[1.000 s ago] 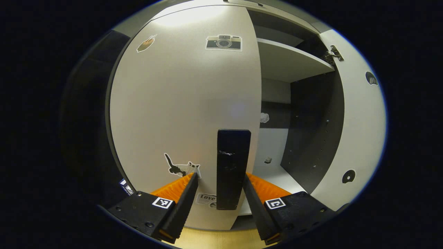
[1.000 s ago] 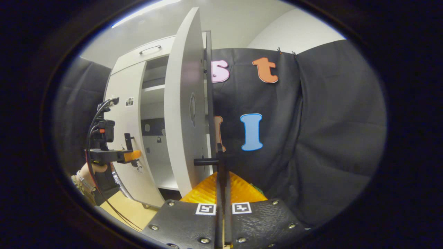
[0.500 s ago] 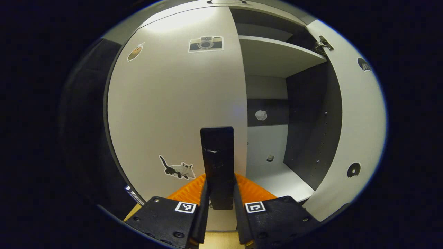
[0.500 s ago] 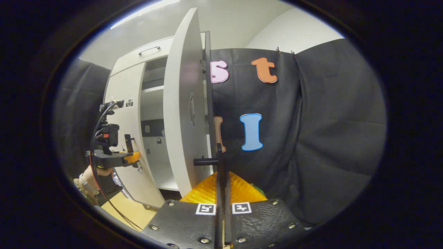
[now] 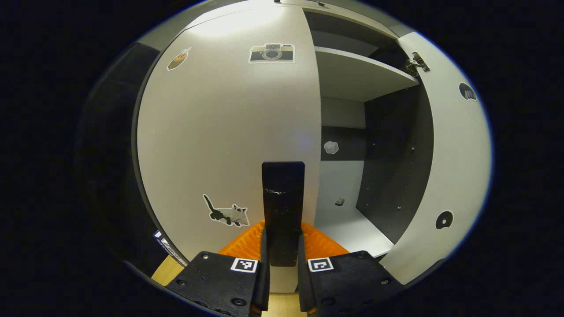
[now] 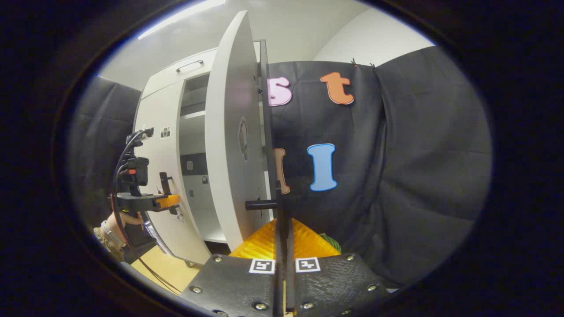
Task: Open the right door of the double-door shoe cabinet with the right hand, and open the left door with the left hand.
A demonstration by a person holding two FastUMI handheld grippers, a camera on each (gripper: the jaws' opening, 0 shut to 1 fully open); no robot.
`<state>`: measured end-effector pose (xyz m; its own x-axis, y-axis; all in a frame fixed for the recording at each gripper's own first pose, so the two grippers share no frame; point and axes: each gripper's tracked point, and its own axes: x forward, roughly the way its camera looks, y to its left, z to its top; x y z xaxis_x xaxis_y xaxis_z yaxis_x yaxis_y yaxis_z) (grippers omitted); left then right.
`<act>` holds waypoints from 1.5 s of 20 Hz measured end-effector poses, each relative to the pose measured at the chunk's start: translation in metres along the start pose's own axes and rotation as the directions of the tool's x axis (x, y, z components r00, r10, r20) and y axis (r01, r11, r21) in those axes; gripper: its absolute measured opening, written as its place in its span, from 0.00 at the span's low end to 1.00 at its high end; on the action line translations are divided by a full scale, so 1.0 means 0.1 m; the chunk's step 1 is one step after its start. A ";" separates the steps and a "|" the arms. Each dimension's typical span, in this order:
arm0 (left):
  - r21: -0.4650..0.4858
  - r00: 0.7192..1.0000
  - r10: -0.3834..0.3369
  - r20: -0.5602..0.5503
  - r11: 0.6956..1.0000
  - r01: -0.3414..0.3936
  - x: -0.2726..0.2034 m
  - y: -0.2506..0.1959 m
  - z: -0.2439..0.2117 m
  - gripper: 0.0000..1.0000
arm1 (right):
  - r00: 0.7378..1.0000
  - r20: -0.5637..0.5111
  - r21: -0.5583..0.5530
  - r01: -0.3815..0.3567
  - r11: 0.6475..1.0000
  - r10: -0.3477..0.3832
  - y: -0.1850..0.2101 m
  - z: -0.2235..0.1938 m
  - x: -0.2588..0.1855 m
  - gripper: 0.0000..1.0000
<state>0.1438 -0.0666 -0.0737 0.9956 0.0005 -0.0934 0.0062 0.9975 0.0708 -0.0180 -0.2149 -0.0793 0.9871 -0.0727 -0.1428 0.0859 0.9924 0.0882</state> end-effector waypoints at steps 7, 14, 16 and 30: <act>-0.036 0.999 -0.042 -0.010 0.999 0.042 -0.06 0.01 -0.02 0.27 | 1.000 -0.011 -0.002 0.003 1.000 -0.003 0.01 0.00 0.01 0.03; -0.062 0.996 -0.085 -0.021 0.995 0.084 -0.10 0.04 -0.04 0.27 | 1.000 -0.009 0.008 0.009 1.000 -0.009 0.00 -0.01 0.01 0.07; -0.073 0.995 -0.100 -0.026 0.993 0.097 -0.12 0.05 -0.05 0.27 | 1.000 -0.009 0.010 0.013 1.000 -0.013 0.00 -0.01 0.01 0.03; -0.078 0.987 -0.154 -0.049 0.986 0.150 -0.34 0.11 -0.12 0.27 | 1.000 0.000 0.029 0.002 1.000 -0.002 -0.01 -0.01 0.01 0.03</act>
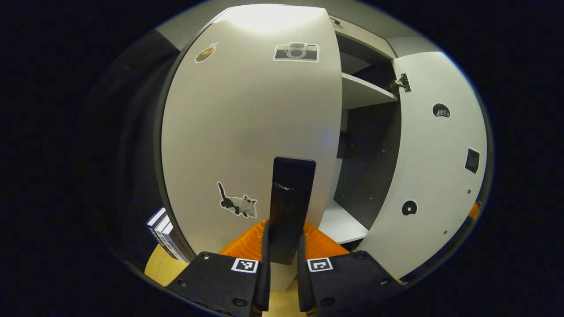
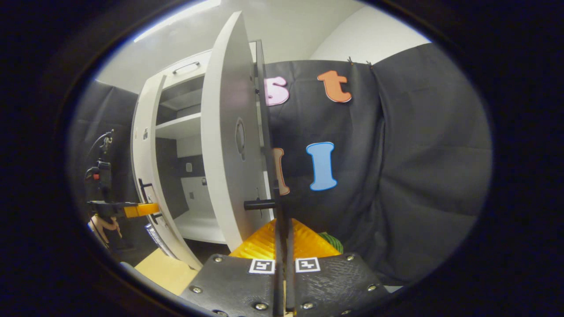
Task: Open the right door of the double-door shoe cabinet with the right hand, and open the left door with the left hand.
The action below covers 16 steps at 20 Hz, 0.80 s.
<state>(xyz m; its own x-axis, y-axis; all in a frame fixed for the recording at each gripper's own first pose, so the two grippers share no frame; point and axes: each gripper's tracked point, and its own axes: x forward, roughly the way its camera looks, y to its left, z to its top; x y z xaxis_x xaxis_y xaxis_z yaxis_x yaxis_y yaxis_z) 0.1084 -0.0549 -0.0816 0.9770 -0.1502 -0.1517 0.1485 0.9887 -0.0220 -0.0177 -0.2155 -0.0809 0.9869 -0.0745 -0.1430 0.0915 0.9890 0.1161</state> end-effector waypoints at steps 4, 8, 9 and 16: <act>0.000 1.000 -0.005 -0.005 1.000 0.005 -0.09 0.02 -0.02 0.27 | 1.000 0.005 0.012 -0.010 1.000 0.010 0.00 0.00 0.00 0.03; -0.006 1.000 -0.001 -0.015 1.000 0.001 -0.19 0.05 -0.04 0.27 | 1.000 0.005 0.019 -0.019 1.000 0.019 0.00 -0.01 0.00 0.03; -0.007 1.000 -0.002 -0.017 1.000 0.001 -0.20 0.05 -0.04 0.26 | 1.000 0.005 0.018 -0.021 1.000 0.020 0.00 -0.01 0.01 0.03; -0.018 1.000 0.009 -0.027 1.000 -0.009 -0.38 0.12 -0.06 0.27 | 1.000 -0.001 0.012 -0.027 1.000 0.027 0.00 -0.02 0.02 0.03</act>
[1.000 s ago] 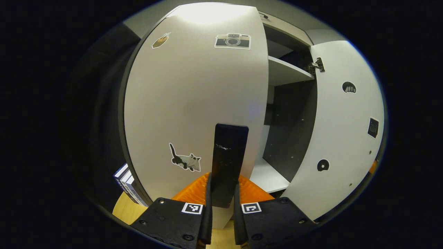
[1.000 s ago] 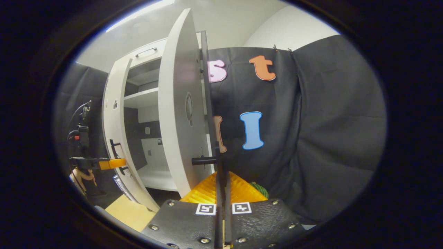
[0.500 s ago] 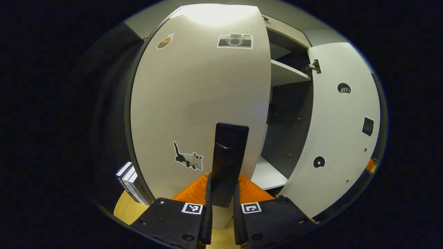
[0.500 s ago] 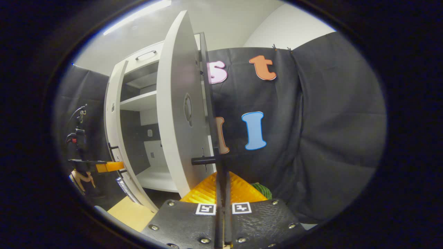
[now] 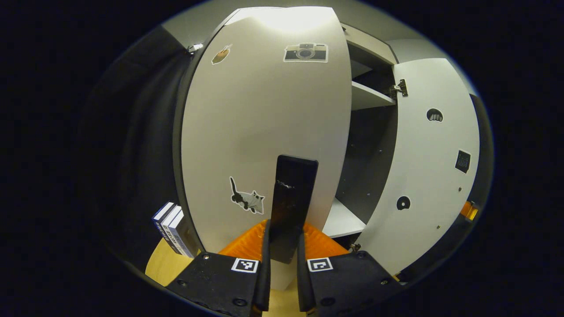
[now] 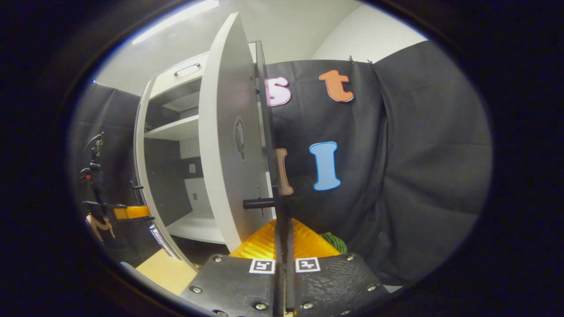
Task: Open the right door of the double-door shoe cabinet with the right hand, and open the left door with the left hand.
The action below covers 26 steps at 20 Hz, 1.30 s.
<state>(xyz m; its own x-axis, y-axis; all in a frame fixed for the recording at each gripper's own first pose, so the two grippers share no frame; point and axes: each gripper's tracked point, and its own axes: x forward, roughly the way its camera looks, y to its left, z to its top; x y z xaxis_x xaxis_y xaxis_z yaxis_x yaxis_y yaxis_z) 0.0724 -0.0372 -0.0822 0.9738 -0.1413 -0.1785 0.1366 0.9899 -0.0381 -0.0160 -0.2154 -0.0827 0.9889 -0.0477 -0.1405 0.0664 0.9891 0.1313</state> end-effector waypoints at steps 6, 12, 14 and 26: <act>-0.008 1.000 0.018 -0.006 1.000 -0.019 -0.13 0.08 -0.01 0.26 | 1.000 0.001 0.017 -0.006 1.000 0.006 0.00 0.00 0.00 0.03; -0.010 0.999 0.045 -0.018 0.999 -0.045 -0.26 0.16 0.01 0.26 | 1.000 0.011 0.039 -0.004 0.999 0.004 -0.01 0.00 0.01 0.03; -0.016 0.998 0.052 -0.022 0.998 -0.053 -0.26 0.17 0.01 0.26 | 1.000 0.012 0.041 -0.002 0.999 0.002 -0.01 0.00 0.01 0.03; -0.009 0.993 0.115 -0.033 0.993 -0.116 -0.30 0.24 0.02 0.21 | 1.000 0.009 0.042 0.002 0.999 -0.002 0.00 0.00 0.02 0.03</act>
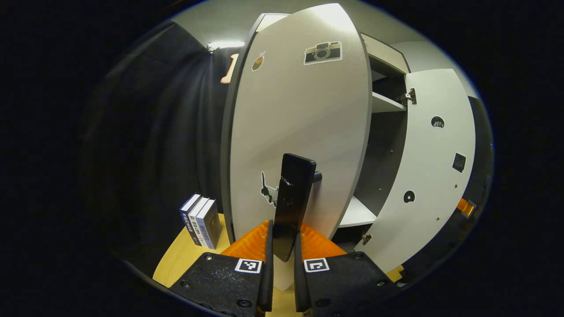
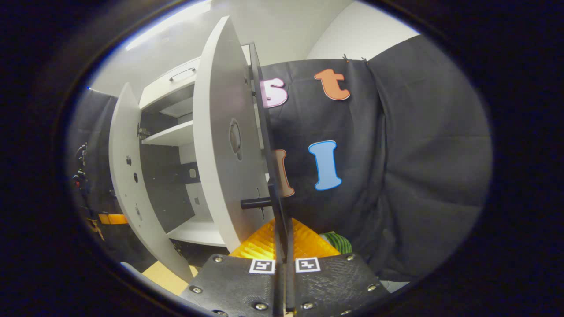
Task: Open the right door of the double-door shoe cabinet with the right hand, and open the left door with the left hand.
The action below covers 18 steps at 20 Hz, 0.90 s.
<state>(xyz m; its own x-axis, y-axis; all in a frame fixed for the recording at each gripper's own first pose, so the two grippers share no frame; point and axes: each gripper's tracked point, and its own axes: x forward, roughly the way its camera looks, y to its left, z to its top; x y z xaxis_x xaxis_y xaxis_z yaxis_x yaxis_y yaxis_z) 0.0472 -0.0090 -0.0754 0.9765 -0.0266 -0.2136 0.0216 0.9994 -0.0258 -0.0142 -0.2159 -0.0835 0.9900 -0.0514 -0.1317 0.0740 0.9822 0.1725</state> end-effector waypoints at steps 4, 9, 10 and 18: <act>0.032 0.998 0.059 0.000 0.998 -0.059 0.03 0.00 0.02 0.16 | 1.000 0.002 0.002 -0.005 1.000 0.005 0.01 0.00 0.00 0.03; 0.046 0.996 0.088 -0.006 0.995 -0.088 0.08 -0.01 0.04 0.10 | 1.000 0.000 0.005 -0.004 1.000 0.004 0.01 -0.01 0.00 0.03; 0.047 0.996 0.085 -0.008 0.995 -0.084 0.08 0.00 0.05 0.10 | 1.000 0.000 0.003 -0.002 1.000 0.002 0.00 -0.01 0.00 0.03; 0.023 0.988 0.156 0.004 0.988 -0.156 0.04 0.14 0.07 0.05 | 1.000 0.003 0.016 -0.005 1.000 0.005 0.01 0.00 0.00 0.03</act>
<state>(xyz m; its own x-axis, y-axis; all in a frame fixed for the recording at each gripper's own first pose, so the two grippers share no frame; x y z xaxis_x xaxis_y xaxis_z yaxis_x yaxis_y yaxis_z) 0.0531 0.0053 -0.0700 0.9689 0.1292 -0.2109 -0.1257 0.9916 0.0299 -0.0139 -0.2152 -0.0838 0.9907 -0.0468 -0.1277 0.0706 0.9795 0.1884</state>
